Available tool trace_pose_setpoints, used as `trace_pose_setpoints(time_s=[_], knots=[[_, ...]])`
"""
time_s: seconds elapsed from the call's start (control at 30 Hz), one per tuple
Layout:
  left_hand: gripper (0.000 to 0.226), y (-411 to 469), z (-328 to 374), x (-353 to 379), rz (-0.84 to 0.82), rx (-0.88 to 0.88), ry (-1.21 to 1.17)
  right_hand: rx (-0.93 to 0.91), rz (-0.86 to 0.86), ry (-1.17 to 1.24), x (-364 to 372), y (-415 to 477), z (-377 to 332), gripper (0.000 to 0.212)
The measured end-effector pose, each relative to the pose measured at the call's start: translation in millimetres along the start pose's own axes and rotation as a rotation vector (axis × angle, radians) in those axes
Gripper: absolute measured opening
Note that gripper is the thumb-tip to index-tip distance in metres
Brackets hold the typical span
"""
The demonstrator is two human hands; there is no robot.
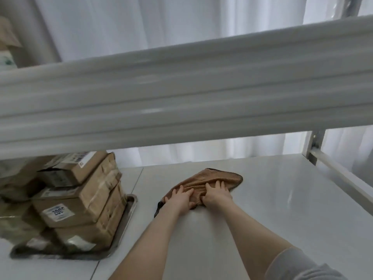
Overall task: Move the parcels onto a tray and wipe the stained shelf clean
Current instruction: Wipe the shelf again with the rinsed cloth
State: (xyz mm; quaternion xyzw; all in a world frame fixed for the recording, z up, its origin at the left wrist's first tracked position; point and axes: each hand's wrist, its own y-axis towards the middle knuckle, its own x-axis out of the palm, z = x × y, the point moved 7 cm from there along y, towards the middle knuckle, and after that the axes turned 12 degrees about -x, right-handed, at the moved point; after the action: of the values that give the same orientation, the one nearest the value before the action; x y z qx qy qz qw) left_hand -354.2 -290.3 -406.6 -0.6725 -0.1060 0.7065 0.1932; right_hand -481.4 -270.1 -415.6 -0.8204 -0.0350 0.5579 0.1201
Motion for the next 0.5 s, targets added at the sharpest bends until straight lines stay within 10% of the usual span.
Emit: trace_pose_setpoints(time_s=[0.5], knots=[[0.066, -33.9, -89.8, 14.7, -0.124, -0.413, -0.071, -0.439, -0.203, -0.118, 46.4, -15.4, -131.2, 0.058]])
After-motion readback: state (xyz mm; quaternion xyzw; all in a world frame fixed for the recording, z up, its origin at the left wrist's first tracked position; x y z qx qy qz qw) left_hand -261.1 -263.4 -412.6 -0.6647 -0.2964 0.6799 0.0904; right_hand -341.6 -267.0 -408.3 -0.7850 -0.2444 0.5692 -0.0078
